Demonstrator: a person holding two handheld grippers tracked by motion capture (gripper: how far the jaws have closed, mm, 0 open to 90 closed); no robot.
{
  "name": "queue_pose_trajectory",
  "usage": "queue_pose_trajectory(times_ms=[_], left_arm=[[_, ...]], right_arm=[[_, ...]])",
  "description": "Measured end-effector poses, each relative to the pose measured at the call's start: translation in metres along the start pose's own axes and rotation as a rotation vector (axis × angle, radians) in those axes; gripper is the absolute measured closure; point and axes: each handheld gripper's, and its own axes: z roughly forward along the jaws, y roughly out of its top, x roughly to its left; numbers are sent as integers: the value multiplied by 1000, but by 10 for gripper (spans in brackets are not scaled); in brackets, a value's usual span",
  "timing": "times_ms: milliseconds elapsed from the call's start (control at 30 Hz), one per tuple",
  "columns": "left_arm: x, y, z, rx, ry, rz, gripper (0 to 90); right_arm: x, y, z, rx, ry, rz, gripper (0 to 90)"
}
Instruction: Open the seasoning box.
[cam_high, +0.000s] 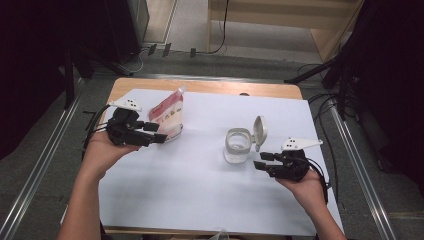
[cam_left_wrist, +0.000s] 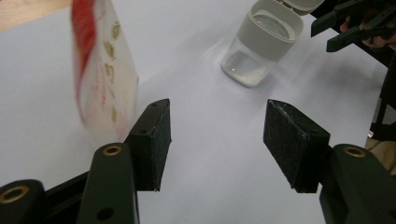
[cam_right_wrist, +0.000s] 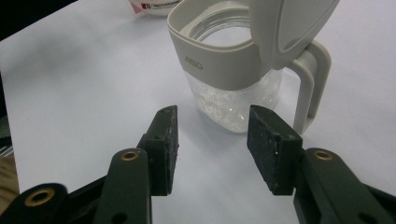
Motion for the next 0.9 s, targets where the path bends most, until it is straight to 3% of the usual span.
queue_pose_trajectory(times_ms=[100,267,400,500,567,667,900], left_arm=[[4,-4,-8,-7,15,-5,428],[14,-12,-22,-37,47,-50,426],[22,-17,-28,-44,95,-60,417],[28,-18,-25,-62,104,-60,411],[32,-18,-21,-47,118,-65,409],[36,-16,-14,-51,119,-84,375],[41,-12,-5,-63,120,-86,370]], right_arm=[[1,0,0,-1,3,-5,534],[2,1,2,4,7,-15,531],[3,1,3,9,10,-25,531],[4,2,5,15,14,-27,531],[4,2,5,16,15,-27,531],[6,2,5,15,18,-40,531],[7,1,8,32,16,-44,531]])
